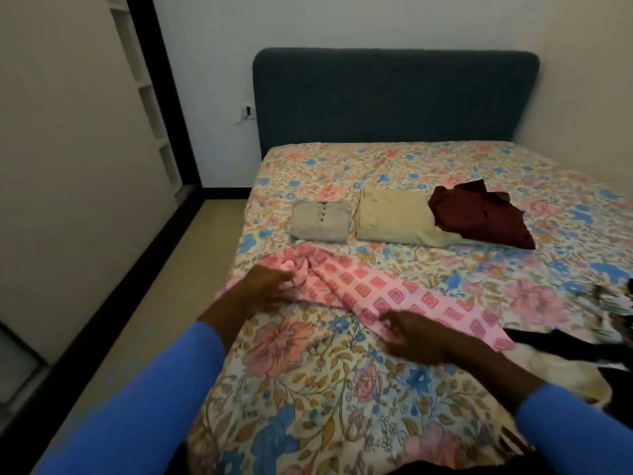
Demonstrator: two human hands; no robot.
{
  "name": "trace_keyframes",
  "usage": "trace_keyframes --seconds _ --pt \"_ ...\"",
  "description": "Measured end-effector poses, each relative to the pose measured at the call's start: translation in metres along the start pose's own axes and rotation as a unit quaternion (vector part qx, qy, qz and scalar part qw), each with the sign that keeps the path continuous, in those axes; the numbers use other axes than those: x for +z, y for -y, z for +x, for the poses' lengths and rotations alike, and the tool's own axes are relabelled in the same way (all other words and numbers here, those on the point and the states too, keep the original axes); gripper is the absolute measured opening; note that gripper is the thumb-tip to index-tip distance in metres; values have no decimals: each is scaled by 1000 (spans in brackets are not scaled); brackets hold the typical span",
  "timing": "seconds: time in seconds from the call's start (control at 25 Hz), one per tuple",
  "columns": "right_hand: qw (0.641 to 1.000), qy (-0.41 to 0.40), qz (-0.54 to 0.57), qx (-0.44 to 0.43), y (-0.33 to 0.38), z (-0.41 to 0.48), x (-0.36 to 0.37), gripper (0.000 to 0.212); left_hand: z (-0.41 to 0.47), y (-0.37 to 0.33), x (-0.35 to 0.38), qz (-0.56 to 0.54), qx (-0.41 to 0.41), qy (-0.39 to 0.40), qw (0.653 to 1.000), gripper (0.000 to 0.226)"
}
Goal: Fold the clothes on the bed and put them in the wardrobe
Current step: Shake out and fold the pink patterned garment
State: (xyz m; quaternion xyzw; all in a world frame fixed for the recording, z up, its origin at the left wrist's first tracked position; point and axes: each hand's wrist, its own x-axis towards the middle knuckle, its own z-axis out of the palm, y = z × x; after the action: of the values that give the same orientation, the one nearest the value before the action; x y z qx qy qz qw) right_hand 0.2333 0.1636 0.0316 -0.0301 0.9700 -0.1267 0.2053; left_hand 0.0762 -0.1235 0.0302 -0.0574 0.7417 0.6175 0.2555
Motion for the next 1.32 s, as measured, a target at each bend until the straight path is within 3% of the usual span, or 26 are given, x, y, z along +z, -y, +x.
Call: trace_keyframes --seconds 0.08,0.2,0.28,0.4,0.48,0.56,0.6,0.64,0.68,0.72,0.8,0.84,0.88,0.92,0.96,1.0,1.08,1.16,1.24,1.32 --pt "998 -36 -55 3 -11 6 20 79 1 34 14 14 38 -102 994 17" --pt "989 -138 -48 18 -7 28 19 89 -9 69 26 -145 100 -138 975 27" --pt "986 -157 -46 34 -8 41 18 69 -22 88 22 -207 124 -186 952 28" --pt "981 -183 -7 61 -20 45 -4 18 -38 112 13 -75 86 -414 903 33" --pt "995 -66 54 43 -22 37 -22 18 -47 120 11 33 36 -506 861 49" --pt "983 130 123 24 -12 22 -25 18 -47 116 14 126 99 -553 818 63" --pt "969 188 155 21 -7 18 -21 14 -42 108 16 159 161 -558 799 60" --pt "966 195 168 11 -1 17 -15 11 -36 94 20 187 222 -535 793 53" --pt "978 141 155 -12 4 23 -9 10 -24 80 26 210 267 -487 805 45" --pt "992 37 121 -29 8 32 -4 13 -13 66 33 238 285 -414 831 43" --pt "979 -194 51 -26 12 46 -3 25 9 45 50 327 247 -243 879 49" --pt "964 -261 35 -24 11 53 -1 41 15 44 61 412 224 -166 867 46" --pt "960 -276 35 -31 10 57 3 56 14 45 70 497 221 -127 829 35" --pt "963 -260 58 -41 8 58 7 60 9 50 76 531 255 -127 798 23" --pt "962 -241 114 -57 7 56 9 52 -2 56 77 513 298 -146 792 23" --pt "954 -229 180 -73 6 54 11 44 -16 64 72 469 322 -172 804 32" --pt "938 -230 249 -73 11 53 8 44 -44 87 55 388 288 -202 852 52" --pt "959 -216 177 -43 19 56 9 35 -60 104 39 415 233 -230 849 56" --pt "979 -201 -11 -28 30 58 18 36 -59 104 30 478 231 -301 792 44" --pt "983 -153 -69 -75 37 58 28 46 -51 87 29 514 278 -327 742 34"
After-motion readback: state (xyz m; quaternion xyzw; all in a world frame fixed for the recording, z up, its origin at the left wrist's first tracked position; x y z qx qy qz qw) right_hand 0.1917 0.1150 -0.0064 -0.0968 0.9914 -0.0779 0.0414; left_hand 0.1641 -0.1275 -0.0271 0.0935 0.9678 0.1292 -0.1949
